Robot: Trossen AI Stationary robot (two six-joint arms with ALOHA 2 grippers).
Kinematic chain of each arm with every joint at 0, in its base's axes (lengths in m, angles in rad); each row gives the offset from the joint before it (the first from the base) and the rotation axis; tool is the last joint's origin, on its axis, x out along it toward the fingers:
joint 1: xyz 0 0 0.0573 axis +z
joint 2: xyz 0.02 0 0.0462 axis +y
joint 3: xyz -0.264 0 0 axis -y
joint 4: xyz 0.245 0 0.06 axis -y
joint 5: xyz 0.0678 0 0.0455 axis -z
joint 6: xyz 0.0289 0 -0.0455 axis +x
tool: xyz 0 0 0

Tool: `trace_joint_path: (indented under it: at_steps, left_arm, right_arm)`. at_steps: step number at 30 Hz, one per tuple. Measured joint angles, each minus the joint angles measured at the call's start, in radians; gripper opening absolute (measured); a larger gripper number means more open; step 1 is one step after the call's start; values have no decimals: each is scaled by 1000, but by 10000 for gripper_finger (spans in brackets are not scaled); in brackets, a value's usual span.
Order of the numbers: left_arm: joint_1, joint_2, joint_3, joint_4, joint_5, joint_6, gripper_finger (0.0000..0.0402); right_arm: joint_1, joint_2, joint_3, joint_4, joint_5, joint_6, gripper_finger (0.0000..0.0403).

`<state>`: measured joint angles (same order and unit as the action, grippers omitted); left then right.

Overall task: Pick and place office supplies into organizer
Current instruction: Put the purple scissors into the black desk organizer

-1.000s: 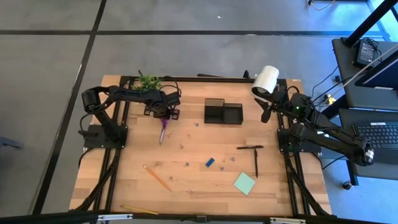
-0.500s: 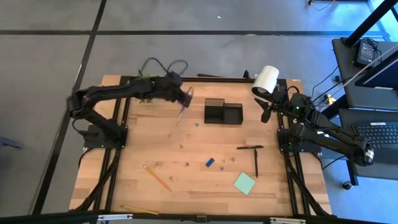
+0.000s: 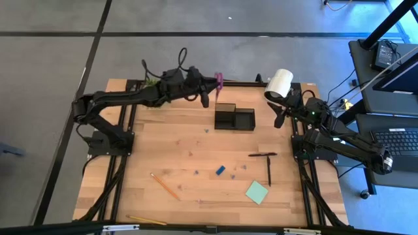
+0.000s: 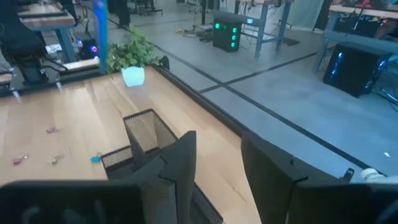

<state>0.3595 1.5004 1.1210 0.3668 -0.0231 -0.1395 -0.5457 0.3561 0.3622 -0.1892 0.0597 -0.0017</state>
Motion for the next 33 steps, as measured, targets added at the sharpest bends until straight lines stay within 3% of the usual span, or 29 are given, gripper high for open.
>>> trace_joint_path:
  at_steps: [7,14,33]
  left_arm:
    - [-6,154,0,208,50,49,67]
    - [-4,282,3,299,51,89,68]
    - [-3,452,6,291,41,119,68]
  right_arm:
    - [0,0,0,14,0,0,133]
    - [0,0,0,14,0,0,133]
    - [0,0,0,12,0,0,133]
